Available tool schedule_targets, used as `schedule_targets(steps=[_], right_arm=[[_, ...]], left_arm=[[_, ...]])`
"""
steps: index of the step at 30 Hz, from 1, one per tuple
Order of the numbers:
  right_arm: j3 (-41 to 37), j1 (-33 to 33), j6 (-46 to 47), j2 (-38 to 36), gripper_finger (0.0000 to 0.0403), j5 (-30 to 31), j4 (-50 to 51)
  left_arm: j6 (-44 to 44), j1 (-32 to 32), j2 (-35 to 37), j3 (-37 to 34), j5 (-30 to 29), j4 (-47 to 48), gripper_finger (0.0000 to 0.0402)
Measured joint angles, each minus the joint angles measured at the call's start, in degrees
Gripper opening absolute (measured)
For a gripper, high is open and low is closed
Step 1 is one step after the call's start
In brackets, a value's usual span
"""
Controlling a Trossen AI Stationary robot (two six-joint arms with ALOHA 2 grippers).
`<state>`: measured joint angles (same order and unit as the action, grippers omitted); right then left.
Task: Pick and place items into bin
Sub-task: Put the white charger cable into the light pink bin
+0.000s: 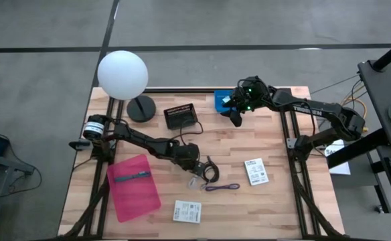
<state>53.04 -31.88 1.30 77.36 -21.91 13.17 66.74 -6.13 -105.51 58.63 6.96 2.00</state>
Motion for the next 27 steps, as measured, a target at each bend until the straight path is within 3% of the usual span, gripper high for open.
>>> schedule_targets(steps=[15, 27], right_arm=[[0.0, 0.0, 0.0, 0.0, 0.0215, 0.0, 0.0], [0.0, 0.0, -0.2, 0.0, 0.0215, 0.0, 0.1]], left_arm=[[-4.1, 0.0, 0.2, 0.0, 0.5, 0.1, 0.0015], [-10.3, 0.0, 3.6, 0.4, 5.3, 0.6, 0.0014]])
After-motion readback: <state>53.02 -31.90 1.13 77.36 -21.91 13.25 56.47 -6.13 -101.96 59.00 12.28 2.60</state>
